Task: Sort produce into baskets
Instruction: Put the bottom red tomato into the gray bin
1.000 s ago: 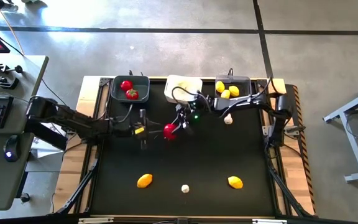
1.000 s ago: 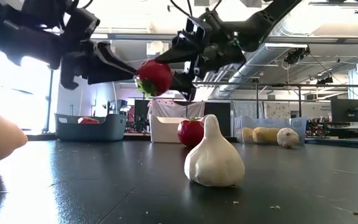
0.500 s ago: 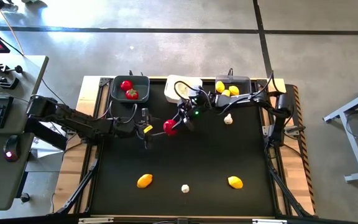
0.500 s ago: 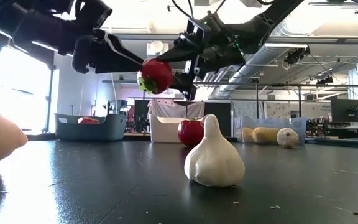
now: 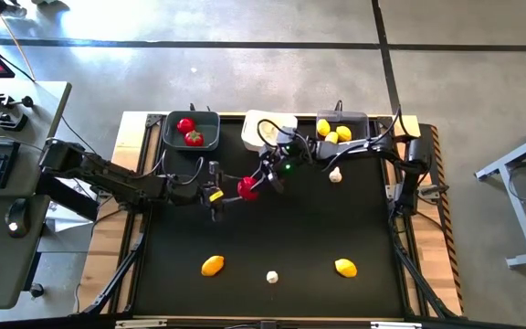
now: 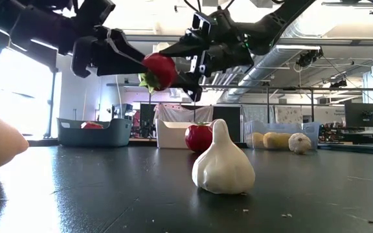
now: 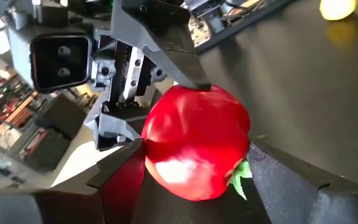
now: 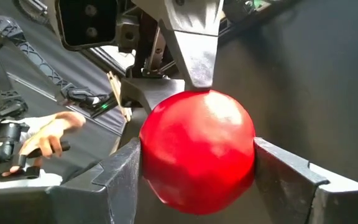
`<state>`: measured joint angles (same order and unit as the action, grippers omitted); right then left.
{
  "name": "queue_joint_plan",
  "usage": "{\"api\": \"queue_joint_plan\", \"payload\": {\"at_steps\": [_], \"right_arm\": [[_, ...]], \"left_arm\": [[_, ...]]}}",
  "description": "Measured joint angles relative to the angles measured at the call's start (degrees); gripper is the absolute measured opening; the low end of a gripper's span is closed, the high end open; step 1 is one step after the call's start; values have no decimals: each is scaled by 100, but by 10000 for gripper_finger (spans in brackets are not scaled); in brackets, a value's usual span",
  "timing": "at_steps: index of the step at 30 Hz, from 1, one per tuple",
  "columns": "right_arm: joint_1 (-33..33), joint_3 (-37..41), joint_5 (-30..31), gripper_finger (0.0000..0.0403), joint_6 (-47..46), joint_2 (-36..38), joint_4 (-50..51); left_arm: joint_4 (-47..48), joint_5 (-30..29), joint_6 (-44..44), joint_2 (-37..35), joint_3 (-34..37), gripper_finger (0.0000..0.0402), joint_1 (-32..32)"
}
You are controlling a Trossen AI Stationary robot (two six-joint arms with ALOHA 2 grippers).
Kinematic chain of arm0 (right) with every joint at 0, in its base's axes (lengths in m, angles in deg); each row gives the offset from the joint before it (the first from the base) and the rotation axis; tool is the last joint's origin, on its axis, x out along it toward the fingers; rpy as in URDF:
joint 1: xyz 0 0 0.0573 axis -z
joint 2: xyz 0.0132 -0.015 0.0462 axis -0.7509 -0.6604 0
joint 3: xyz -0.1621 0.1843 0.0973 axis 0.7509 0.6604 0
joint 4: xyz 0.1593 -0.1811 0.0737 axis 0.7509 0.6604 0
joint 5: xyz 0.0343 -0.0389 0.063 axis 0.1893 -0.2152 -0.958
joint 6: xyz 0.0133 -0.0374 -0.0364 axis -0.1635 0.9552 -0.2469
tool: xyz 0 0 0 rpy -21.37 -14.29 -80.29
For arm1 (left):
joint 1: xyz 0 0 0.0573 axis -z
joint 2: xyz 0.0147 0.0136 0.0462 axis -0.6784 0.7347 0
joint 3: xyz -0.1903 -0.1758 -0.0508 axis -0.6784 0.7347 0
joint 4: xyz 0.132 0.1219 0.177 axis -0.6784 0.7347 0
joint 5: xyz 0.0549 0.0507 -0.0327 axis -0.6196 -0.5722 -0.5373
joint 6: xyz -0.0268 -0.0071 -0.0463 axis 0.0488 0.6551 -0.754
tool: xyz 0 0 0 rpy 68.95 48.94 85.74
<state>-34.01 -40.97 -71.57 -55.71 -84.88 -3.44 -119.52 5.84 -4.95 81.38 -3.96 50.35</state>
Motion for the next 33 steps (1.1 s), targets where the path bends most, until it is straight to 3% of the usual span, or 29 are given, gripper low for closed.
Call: {"api": "queue_joint_plan", "payload": {"at_steps": [14, 18, 25, 33], "right_arm": [[-89, 22, -99, 252, 25, 0, 172], [-101, 22, -88, 252, 200, 0, 253], [-142, 11, 253, 252, 565, 0, 313], [0, -7, 399, 252, 665, 81, 269]], "left_arm": [[56, 147, 486, 507, -356, 266, 82], [47, 119, 495, 507, -356, 250, 155], [186, -297, 506, 509, -356, 213, 312], [422, -843, 453, 393, -390, 207, 402]]}}
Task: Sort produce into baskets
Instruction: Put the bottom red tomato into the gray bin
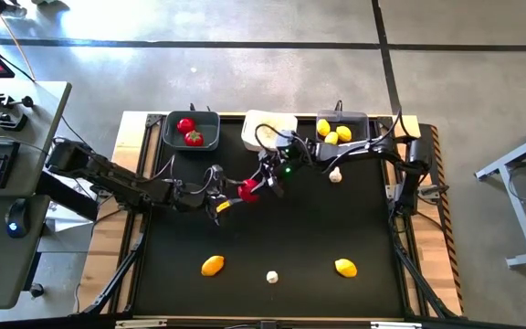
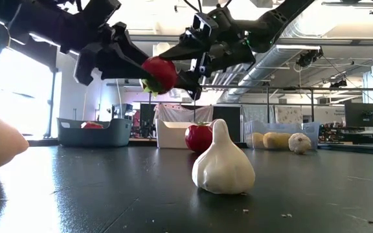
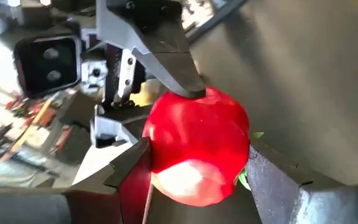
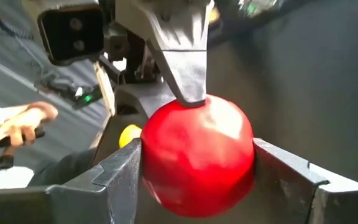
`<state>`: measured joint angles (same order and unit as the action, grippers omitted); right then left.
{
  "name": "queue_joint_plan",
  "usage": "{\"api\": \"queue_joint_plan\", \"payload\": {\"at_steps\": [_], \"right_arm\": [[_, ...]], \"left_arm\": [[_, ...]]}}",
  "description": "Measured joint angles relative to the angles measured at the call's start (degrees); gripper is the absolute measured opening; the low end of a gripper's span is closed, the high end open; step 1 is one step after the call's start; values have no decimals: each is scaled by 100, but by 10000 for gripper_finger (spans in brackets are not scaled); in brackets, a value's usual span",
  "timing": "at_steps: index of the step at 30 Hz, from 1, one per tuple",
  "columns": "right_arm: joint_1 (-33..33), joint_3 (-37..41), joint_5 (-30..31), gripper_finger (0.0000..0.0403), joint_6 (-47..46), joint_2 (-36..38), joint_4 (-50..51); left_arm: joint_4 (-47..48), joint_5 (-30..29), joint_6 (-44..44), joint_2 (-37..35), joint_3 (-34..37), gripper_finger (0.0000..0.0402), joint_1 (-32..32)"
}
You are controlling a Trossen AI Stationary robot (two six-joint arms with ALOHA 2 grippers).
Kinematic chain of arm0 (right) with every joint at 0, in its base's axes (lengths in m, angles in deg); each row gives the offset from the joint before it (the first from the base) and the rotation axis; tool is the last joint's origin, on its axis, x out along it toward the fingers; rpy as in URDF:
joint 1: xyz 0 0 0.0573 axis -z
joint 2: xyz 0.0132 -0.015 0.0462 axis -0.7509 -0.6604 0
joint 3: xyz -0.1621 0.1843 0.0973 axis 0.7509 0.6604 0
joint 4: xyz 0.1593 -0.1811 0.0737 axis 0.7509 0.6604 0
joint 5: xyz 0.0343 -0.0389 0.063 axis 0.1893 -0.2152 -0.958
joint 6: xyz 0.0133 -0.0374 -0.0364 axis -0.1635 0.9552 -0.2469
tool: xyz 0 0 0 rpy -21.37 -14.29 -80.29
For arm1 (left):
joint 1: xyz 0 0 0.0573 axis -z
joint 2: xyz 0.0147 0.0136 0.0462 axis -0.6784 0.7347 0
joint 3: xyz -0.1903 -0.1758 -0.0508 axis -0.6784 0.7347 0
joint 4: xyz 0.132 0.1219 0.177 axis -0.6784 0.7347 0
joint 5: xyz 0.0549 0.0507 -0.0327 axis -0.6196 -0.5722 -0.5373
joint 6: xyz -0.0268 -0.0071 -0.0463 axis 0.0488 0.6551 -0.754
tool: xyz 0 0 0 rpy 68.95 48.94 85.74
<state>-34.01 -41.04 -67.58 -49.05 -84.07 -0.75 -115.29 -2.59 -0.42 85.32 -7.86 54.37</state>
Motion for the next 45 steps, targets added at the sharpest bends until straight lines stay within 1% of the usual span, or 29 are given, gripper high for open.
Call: {"api": "queue_joint_plan", "payload": {"at_steps": [3, 5, 10, 12, 15, 18, 21, 24, 26, 28, 30, 32, 34, 36, 38, 40, 45], "right_arm": [[174, -8, 74, 252, 128, 137, -4], [287, -15, 77, 252, 211, 214, -74], [545, -17, 14, 251, 362, 330, -291], [618, -18, -21, 250, 367, 360, -463], [674, -25, -30, 250, 220, 361, -426], [664, -26, -106, 251, -8, 352, -396], [665, -26, -158, 251, 1, 352, -355], [678, -26, -223, 251, 263, 361, -300], [730, -26, -160, 244, 281, 396, -139], [807, -26, -4, 224, 368, 439, 52], [871, -26, 225, 191, 526, 457, 201], [922, -24, 371, 148, 665, 491, 365], [938, -23, 450, 103, 769, 492, 391], [937, -23, 521, 59, 844, 492, 406], [936, -23, 678, 20, 990, 493, 405], [926, -23, 756, 7, 1082, 494, 401], [920, -23, 761, 26, 1109, 494, 406]], "left_arm": [[75, -178, -9, -104, -28, 206, -131], [136, -166, -19, -223, -29, 205, -252], [269, -21, -55, -460, -17, 203, -588], [532, 153, -80, -509, 41, 202, -698], [519, 385, -82, -539, 17, 202, -796], [707, 379, -80, -519, 18, 202, -829], [805, 189, -138, -585, 21, 202, -873], [1149, 142, -395, -787, 19, 202, -1089], [1516, 136, -627, -1044, 21, 202, -1325], [1868, 135, -882, -1370, 20, 202, -1627], [2386, 204, -1196, -1693, -34, 201, -1971], [3083, 318, -1569, -1995, -197, 200, -2366], [3491, 319, -1978, -2183, -380, 198, -2761], [3997, 286, -2352, -2280, -567, 196, -3212], [4303, 257, -2773, -2270, -788, 193, -3666], [4529, 428, -3145, -2200, -940, 191, -4131], [4592, 1472, -3645, -1713, -1135, 189, -5003]]}}
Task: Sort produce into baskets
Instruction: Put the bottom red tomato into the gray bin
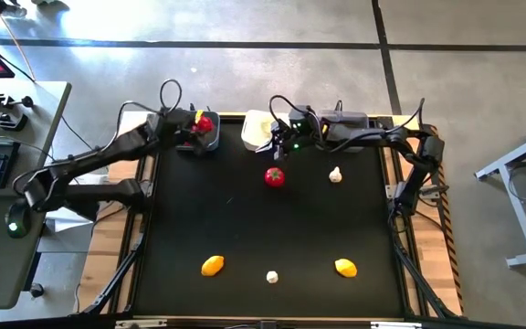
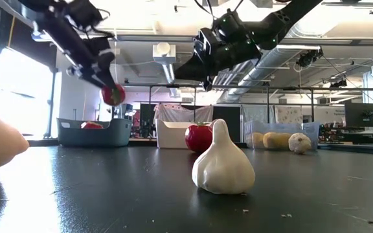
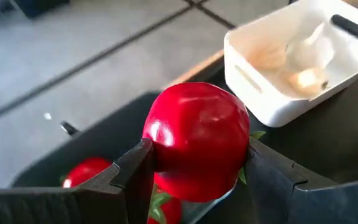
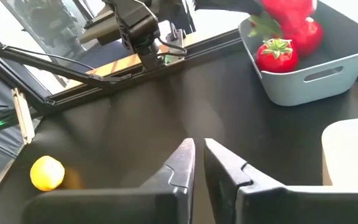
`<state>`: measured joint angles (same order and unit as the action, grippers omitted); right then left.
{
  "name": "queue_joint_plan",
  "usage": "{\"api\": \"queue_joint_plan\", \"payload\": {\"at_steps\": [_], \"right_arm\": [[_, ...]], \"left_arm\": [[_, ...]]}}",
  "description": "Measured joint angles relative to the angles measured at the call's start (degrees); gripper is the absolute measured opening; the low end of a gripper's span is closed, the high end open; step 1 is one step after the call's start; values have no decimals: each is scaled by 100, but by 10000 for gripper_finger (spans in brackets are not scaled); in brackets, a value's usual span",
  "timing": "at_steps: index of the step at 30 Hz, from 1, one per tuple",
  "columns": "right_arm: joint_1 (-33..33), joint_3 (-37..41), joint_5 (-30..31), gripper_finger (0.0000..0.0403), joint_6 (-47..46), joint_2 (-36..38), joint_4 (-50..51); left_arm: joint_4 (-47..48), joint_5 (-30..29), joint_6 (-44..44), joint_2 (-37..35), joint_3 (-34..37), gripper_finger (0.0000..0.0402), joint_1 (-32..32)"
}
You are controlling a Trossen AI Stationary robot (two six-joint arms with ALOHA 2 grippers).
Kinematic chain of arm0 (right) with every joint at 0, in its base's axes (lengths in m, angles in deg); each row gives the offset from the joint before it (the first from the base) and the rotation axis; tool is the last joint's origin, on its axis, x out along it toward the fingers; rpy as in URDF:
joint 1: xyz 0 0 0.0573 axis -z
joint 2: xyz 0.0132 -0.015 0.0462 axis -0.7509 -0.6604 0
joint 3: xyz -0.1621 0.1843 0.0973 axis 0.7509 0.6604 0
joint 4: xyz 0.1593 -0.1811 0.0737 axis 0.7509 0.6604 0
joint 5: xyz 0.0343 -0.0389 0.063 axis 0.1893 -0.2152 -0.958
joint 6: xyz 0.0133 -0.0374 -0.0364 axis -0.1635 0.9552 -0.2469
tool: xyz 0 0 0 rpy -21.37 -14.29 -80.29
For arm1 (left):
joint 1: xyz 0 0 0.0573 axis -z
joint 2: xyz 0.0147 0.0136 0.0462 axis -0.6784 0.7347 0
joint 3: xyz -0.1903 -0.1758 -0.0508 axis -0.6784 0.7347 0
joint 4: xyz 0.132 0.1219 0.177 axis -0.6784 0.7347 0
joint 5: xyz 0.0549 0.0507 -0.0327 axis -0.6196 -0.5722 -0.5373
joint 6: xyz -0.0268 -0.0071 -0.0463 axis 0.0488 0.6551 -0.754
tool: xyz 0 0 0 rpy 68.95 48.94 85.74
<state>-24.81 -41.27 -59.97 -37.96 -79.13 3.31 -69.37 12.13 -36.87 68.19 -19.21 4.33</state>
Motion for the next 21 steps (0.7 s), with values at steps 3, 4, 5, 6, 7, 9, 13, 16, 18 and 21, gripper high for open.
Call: {"api": "queue_joint_plan", "payload": {"at_steps": [3, 4, 5, 6, 7, 9, 13, 16, 18, 21], "right_arm": [[0, 4, -2, 27, 4, 0, 2], [0, 4, -2, 27, 3, 0, 2], [0, 4, -2, 27, 0, 0, 2], [-1, 4, -2, 27, 1, 0, 2], [-12, 4, -2, 27, 4, 0, 2], [-33, 4, 15, 27, 33, 0, 2], [-118, 4, 115, 27, 49, 0, 12], [-183, 4, 247, 27, 89, 0, 89], [-218, 6, 249, 27, 170, 0, 132], [-240, 6, 249, 27, 199, 0, 148]], "left_arm": [[22, 261, -35, 467, -56, 189, -351], [-2, 282, -35, 620, -71, 189, -442], [-64, 323, -37, 767, -78, 189, -526], [-166, 363, -38, 902, -79, 189, -601], [-285, 429, -34, 1032, -79, 189, -673], [-509, 525, 10, 1267, -79, 189, -802], [-863, 564, 30, 1597, -84, 189, -1021], [-1005, 678, 121, 1741, -84, 189, -1154], [-1019, 646, 119, 1797, -84, 195, -1196], [-1013, 320, 118, 1839, -84, 217, -1164]]}}
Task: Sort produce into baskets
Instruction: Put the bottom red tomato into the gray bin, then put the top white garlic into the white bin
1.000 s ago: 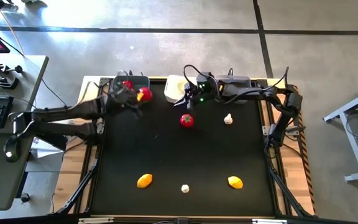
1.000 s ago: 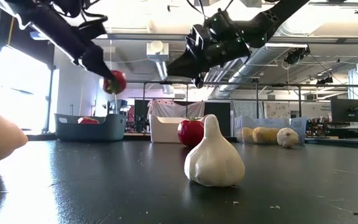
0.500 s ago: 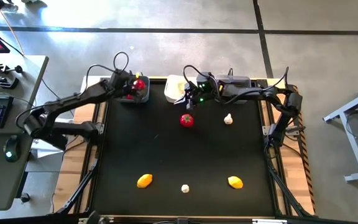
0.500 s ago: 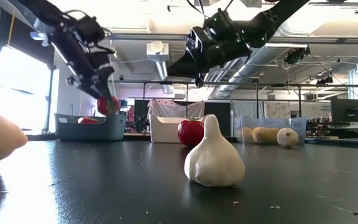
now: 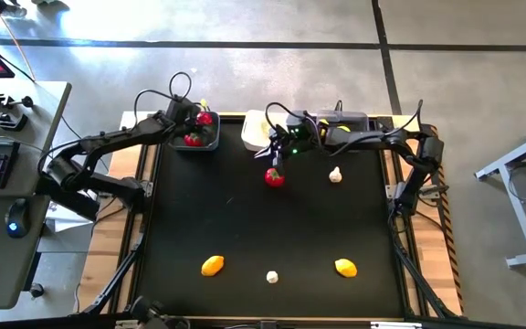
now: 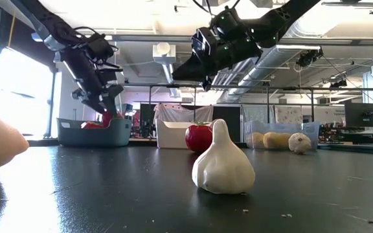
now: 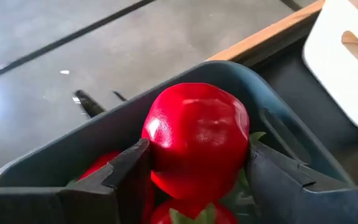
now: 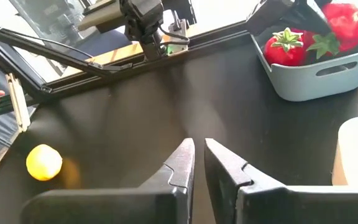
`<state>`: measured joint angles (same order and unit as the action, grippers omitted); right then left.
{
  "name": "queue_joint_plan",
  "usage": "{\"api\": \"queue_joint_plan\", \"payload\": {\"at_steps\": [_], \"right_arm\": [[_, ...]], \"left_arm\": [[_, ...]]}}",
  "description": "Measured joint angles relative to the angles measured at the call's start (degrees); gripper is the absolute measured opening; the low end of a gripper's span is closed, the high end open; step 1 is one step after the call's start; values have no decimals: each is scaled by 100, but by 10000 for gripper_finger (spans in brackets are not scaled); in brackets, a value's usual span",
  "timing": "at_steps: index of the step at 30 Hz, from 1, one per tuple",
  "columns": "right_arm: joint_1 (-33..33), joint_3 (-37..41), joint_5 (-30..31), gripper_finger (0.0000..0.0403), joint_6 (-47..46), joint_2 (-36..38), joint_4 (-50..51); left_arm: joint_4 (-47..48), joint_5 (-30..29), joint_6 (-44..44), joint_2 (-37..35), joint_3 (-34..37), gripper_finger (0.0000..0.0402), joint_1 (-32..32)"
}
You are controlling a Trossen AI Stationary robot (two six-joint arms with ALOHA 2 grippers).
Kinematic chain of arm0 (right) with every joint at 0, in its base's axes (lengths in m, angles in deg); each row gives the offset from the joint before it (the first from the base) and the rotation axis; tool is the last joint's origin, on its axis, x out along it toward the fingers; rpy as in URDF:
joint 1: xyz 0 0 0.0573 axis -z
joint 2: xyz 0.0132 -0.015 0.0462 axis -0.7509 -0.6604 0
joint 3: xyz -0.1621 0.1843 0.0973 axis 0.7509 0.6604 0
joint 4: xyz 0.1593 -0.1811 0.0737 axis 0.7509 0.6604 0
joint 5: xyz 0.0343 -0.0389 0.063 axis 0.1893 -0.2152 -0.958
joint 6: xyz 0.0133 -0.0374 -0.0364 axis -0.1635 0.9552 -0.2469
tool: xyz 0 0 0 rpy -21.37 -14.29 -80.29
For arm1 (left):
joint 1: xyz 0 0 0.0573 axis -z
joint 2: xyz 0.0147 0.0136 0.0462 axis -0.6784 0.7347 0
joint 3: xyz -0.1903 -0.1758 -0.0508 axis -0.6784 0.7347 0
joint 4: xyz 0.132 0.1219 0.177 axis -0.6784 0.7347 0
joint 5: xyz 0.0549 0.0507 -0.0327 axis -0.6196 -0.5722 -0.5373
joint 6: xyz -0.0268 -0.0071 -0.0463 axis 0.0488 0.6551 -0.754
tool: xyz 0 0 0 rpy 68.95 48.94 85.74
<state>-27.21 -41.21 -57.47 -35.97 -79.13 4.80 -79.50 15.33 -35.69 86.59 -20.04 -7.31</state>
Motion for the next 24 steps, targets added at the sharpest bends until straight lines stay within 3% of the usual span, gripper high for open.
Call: {"api": "queue_joint_plan", "payload": {"at_steps": [7, 16, 20, 24], "right_arm": [[-2, 0, 0, 27, 3, 0, 12], [0, 0, 2, 27, 20, 0, 126], [0, 0, 5, 27, 217, 0, 179], [-86, 27, 420, 18, 434, 2, 47]], "left_arm": [[-8, -278, 197, -2, 0, 280, 174], [13, -276, 402, -316, 0, 290, 251], [51, -234, 404, -633, 0, 268, 348], [-227, -234, 410, -963, 123, 207, 622]]}}
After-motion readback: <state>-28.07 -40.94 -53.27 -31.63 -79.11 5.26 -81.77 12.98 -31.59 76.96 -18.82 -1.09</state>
